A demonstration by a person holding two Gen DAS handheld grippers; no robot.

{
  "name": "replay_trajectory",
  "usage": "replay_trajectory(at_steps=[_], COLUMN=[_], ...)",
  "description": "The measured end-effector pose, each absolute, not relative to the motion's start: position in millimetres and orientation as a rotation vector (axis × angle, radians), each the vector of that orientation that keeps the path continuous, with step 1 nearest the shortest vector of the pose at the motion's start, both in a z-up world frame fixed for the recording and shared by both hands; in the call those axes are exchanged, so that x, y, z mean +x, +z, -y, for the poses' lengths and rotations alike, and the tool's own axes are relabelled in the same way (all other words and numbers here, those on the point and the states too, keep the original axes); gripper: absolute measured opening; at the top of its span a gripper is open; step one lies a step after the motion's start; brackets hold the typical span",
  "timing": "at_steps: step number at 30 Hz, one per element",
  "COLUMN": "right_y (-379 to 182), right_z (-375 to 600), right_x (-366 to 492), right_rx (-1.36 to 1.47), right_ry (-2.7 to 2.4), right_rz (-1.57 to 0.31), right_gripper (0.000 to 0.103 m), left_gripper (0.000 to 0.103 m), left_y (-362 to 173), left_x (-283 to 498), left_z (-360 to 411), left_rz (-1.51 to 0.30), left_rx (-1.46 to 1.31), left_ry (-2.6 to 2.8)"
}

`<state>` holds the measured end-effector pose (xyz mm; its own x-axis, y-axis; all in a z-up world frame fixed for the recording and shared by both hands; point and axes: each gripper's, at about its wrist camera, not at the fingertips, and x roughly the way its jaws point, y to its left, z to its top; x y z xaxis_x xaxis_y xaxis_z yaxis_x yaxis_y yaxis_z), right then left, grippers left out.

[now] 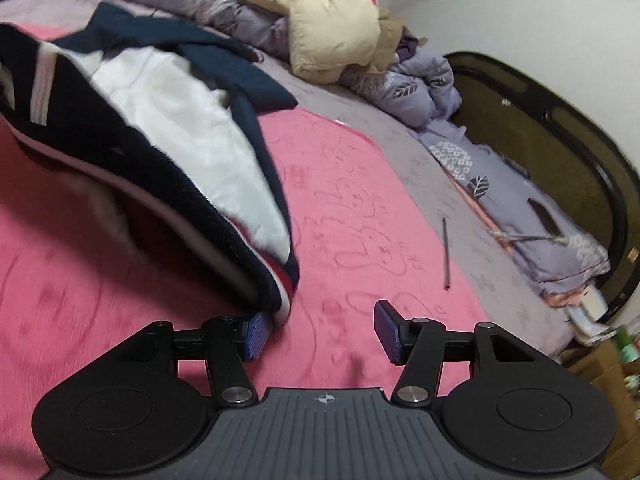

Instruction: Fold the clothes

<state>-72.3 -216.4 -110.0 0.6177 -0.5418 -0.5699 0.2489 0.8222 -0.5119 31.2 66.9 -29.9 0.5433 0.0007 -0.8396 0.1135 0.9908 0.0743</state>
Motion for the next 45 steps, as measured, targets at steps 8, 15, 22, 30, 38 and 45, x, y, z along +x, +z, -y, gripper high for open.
replay_trajectory(at_steps=[8,15,22,30,38,45], right_y=[-91,-72,-59,-67,-58,-77], right_z=[203,204,216,219,209,157], right_x=[-80,-77,-56,-34,-80,-119], right_rx=[-0.383,-0.332,-0.223,-0.180,-0.258,-0.451], right_ry=[-0.392,-0.342,-0.349,-0.311,-0.199,0.015], right_rz=[-0.673,-0.626,-0.608,-0.650,-0.643,-0.719], right_gripper=[0.055,0.059,0.056,0.023,0.023,0.025], left_gripper=[0.103,0.103,0.103,0.103,0.099,0.099], left_y=[-45,-46,-65,-72,10,-18], left_x=[35,18,44,59,-13,-76], left_z=[-37,-24,-21,-37,-100,-140], left_rz=[-1.013,-0.968,-0.891,-0.846,-0.588,-0.788], left_rx=[0.215,0.235,0.311,0.173,0.182,0.280], left_ry=[-0.124,-0.285,-0.011,0.029,0.172,0.258])
